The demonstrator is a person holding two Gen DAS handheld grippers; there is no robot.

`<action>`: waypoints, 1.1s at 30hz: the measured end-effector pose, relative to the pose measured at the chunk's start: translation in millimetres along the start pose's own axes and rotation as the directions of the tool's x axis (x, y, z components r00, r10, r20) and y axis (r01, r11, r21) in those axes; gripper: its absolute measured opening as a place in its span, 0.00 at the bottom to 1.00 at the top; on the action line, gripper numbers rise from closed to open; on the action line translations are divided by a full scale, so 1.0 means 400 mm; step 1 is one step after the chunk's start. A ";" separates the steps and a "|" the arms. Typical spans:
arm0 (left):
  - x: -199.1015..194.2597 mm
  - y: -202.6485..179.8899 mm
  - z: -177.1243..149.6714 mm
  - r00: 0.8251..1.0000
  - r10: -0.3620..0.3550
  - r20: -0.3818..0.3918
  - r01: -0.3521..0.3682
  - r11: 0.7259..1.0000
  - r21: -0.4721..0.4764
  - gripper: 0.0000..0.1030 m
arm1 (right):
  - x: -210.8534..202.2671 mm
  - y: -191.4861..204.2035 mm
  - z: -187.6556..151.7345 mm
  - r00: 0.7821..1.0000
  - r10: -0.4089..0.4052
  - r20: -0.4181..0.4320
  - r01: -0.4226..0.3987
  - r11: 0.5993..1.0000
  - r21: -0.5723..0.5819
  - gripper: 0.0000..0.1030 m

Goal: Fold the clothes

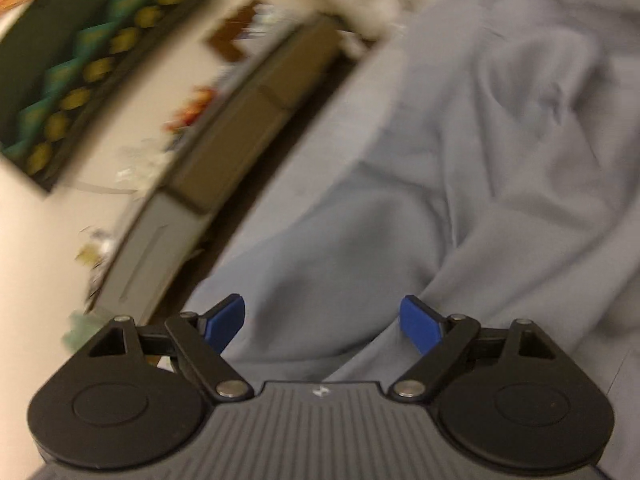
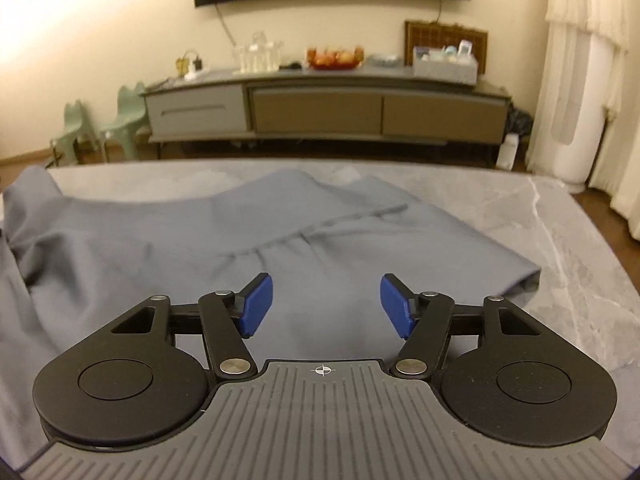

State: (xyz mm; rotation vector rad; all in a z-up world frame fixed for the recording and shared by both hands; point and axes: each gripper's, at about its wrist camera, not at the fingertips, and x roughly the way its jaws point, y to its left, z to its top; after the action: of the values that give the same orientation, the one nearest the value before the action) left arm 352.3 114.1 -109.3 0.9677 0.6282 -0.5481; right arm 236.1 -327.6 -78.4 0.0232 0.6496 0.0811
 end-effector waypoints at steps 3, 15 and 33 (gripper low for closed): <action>0.030 0.060 -0.015 0.986 -0.165 -0.034 0.165 0.986 -0.017 0.84 | -0.012 -0.049 -0.012 0.995 0.087 -0.048 -0.087 0.996 0.008 0.65; 0.100 0.214 -0.147 0.897 -0.430 -0.106 0.401 0.890 -0.219 0.72 | -0.032 -0.076 -0.028 0.992 0.115 -0.046 -0.116 0.993 -0.006 0.84; -0.403 -0.001 -0.070 0.976 0.052 0.212 -0.052 0.999 -0.007 0.03 | -0.014 0.032 -0.047 0.941 0.145 -0.305 -0.242 0.919 -0.312 0.88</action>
State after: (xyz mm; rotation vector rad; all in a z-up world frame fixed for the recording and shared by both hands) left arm 233.0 162.1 -8.2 0.9072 0.4111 -0.5952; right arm 219.3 -315.5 -89.4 -0.2686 0.9049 0.3982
